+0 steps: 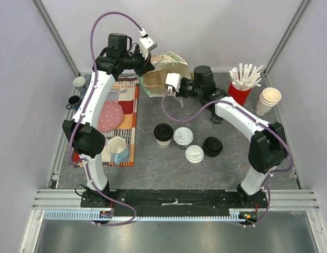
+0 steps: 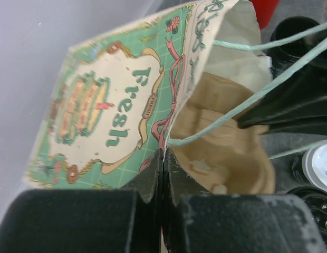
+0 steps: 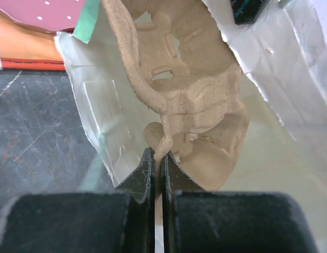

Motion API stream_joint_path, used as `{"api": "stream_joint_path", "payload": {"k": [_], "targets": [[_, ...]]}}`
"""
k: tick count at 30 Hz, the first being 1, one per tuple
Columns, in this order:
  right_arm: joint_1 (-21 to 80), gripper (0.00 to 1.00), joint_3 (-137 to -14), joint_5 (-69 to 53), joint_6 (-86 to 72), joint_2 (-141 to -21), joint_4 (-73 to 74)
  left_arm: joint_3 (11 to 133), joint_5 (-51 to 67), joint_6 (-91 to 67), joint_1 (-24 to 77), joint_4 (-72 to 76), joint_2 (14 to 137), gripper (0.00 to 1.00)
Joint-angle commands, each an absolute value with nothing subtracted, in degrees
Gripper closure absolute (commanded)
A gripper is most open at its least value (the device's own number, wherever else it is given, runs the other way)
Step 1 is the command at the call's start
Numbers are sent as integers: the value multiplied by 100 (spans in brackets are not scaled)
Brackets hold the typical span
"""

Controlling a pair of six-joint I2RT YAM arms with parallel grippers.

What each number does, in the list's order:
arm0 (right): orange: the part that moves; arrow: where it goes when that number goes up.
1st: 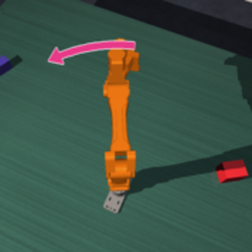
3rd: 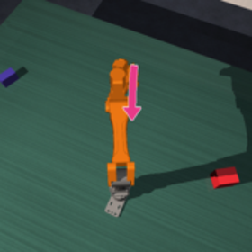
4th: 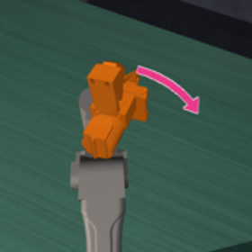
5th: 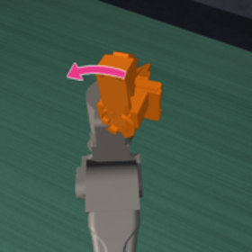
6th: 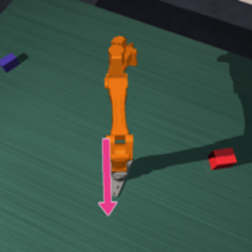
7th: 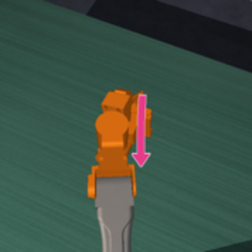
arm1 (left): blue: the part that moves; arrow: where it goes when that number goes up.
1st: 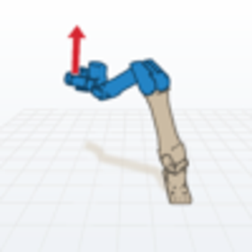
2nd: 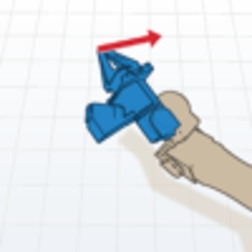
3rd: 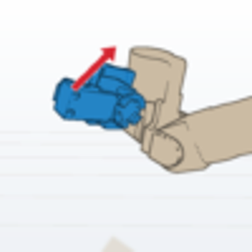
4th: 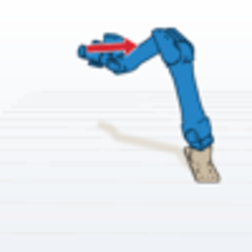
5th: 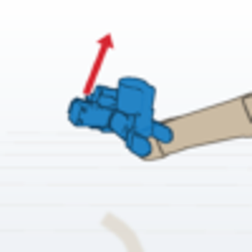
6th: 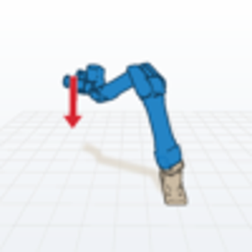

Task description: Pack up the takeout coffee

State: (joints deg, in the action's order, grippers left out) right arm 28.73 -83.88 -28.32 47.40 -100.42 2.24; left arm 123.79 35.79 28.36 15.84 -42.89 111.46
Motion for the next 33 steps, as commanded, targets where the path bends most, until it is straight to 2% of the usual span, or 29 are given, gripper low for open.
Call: {"api": "stream_joint_path", "payload": {"k": [1,7,18,23,30,33], "targets": [[2874,100,-8201,-3244,4588,-9186,-70,12357,3103,2382,1573,-3911,11004,98],[2856,100,-7981,-3111,4676,-8746,368,12349,2795,2311,1564,-3779,11013,98],[2628,100,-7735,-3401,4219,-8095,44,12278,2707,2417,1564,-3788,10978,98],[2593,100,-7647,-3103,4474,-8069,238,12305,2777,2540,1564,-3788,10951,98],[2593,100,-7410,-3542,3149,-8095,-2044,12340,3427,2260,1582,-3920,10960,98],[2584,100,-7383,-3428,2928,-8060,-2503,12427,3761,1822,1494,-4016,11021,98]]}}
